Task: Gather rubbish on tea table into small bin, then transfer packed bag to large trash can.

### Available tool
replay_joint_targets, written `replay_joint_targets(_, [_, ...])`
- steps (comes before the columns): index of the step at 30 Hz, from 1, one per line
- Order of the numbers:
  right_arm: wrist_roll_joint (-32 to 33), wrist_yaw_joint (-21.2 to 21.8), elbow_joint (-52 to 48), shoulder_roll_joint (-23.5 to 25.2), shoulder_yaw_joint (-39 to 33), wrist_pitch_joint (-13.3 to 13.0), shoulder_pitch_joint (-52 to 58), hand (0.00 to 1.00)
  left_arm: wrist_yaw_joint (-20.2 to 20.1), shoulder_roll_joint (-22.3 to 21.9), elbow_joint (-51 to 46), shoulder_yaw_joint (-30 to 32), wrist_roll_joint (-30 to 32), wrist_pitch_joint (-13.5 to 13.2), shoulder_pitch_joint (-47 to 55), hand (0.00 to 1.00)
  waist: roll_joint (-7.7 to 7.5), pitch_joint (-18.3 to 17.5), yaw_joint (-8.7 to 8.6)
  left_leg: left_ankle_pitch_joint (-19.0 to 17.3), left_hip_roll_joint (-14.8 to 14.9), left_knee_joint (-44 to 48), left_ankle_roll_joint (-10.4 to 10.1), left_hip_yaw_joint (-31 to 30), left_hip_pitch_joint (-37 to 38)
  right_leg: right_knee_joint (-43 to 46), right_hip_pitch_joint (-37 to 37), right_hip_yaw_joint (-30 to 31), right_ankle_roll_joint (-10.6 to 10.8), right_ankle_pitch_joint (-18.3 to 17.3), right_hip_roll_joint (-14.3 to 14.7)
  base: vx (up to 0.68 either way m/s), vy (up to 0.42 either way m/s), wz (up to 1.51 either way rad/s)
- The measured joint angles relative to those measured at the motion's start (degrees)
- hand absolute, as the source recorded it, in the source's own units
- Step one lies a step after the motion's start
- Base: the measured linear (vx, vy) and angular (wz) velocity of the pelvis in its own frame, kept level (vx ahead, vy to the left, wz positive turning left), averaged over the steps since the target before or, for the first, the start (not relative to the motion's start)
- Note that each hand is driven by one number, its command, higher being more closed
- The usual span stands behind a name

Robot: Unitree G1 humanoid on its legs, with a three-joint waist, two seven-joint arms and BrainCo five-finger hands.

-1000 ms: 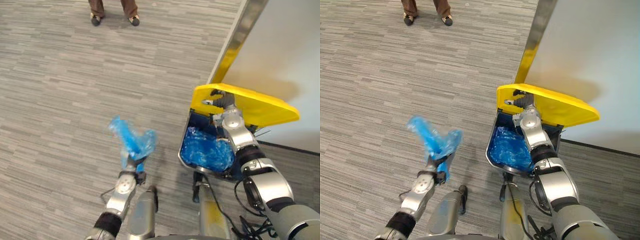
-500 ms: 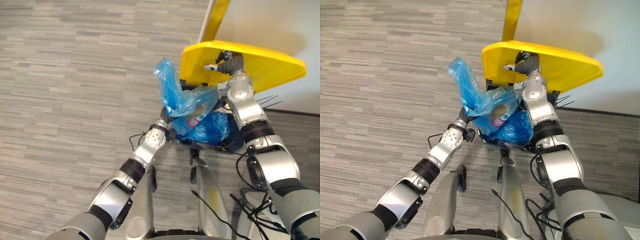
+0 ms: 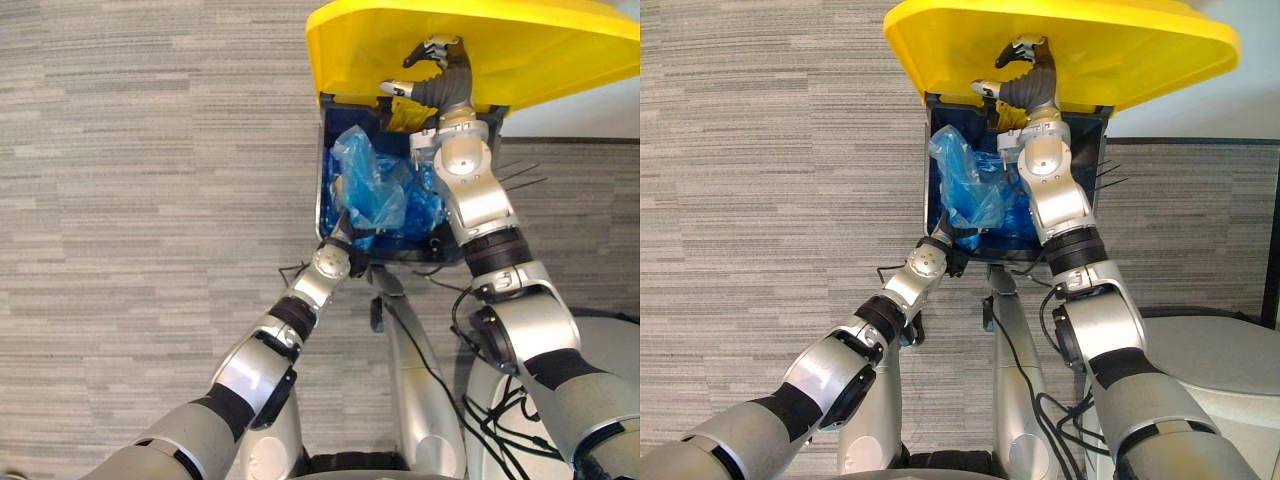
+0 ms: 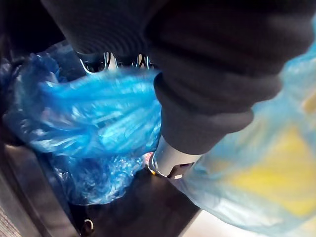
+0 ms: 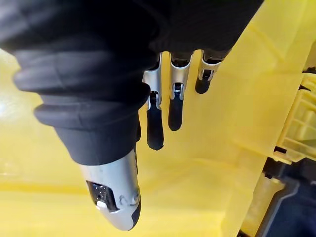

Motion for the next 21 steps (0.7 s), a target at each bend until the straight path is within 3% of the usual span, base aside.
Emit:
replay_joint_targets(10, [-0.1, -0.6, -8.4, 3.5, 2.3, 0.0, 7.2, 0.00, -0.7, 0.1, -5.0, 2.0, 2.3, 0.3, 4.3, 0.00, -0.90, -0.4, 0.73, 0.4, 1.9, -0.6, -0.7, 1.0, 4.2, 2.9, 3.5, -1.6, -1.0, -2.2, -0.6, 0.03, -0.043, 0.10])
replay_joint_targets(13, [-0.6, -0.2, -12.0, 4.2, 2.3, -0.7, 14.6, 0.00, -0.3, 2.6, -9.5, 4.1, 2.4, 0.2, 7.7, 0.00, -3.80, -2.1, 1.59, 1.2, 2.3, -2.5, -1.9, 1.2, 7.7, 3.6, 6.6, -2.9, -1.1, -3.6, -1.4, 0.01, -0.069, 0.30])
replay_joint_targets(15, [-0.7, 0.7, -15.8, 5.1, 2.2, -0.9, 24.0, 0.00, 0.7, 6.6, -12.2, 4.7, 1.9, -0.3, 12.6, 0.00, -6.21, -3.5, 2.10, 1.7, 2.9, -2.9, -2.2, 0.6, 11.0, 4.4, 10.3, -4.4, -1.3, -5.0, -1.5, 0.02, -0.060, 0.32])
replay_joint_targets(16, [-0.7, 0.7, -16.8, 5.5, 2.2, -0.9, 26.9, 0.00, 0.7, 7.6, -12.7, 5.2, 1.9, -0.5, 14.2, 0.00, -6.69, -3.8, 2.34, 1.7, 2.8, -3.2, -2.2, 0.5, 12.1, 4.4, 11.5, -4.5, -1.3, -5.2, -1.6, 0.03, -0.018, 0.20])
replay_joint_targets(19, [-2.9, 2.5, -18.5, 7.2, 1.2, -2.7, 43.5, 0.00, 0.5, 13.9, -15.3, 9.2, 1.0, -1.3, 27.2, 0.00, -8.87, -5.1, 3.58, 3.3, 0.1, -7.6, -1.8, 2.6, 20.5, 3.4, 17.4, -3.3, -1.1, -5.5, -3.0, 0.02, 0.044, 0.00])
replay_joint_targets(21, [-3.7, 4.0, -17.7, 7.1, 0.8, -3.1, 50.7, 0.00, 0.4, 16.7, -17.6, 12.6, 0.6, -1.4, 35.0, 0.00, -9.81, -6.6, 3.30, 4.5, -1.5, -10.1, -0.9, 4.2, 23.3, 2.5, 18.8, -2.4, 0.0, -4.6, -4.4, -0.03, 0.040, -0.14])
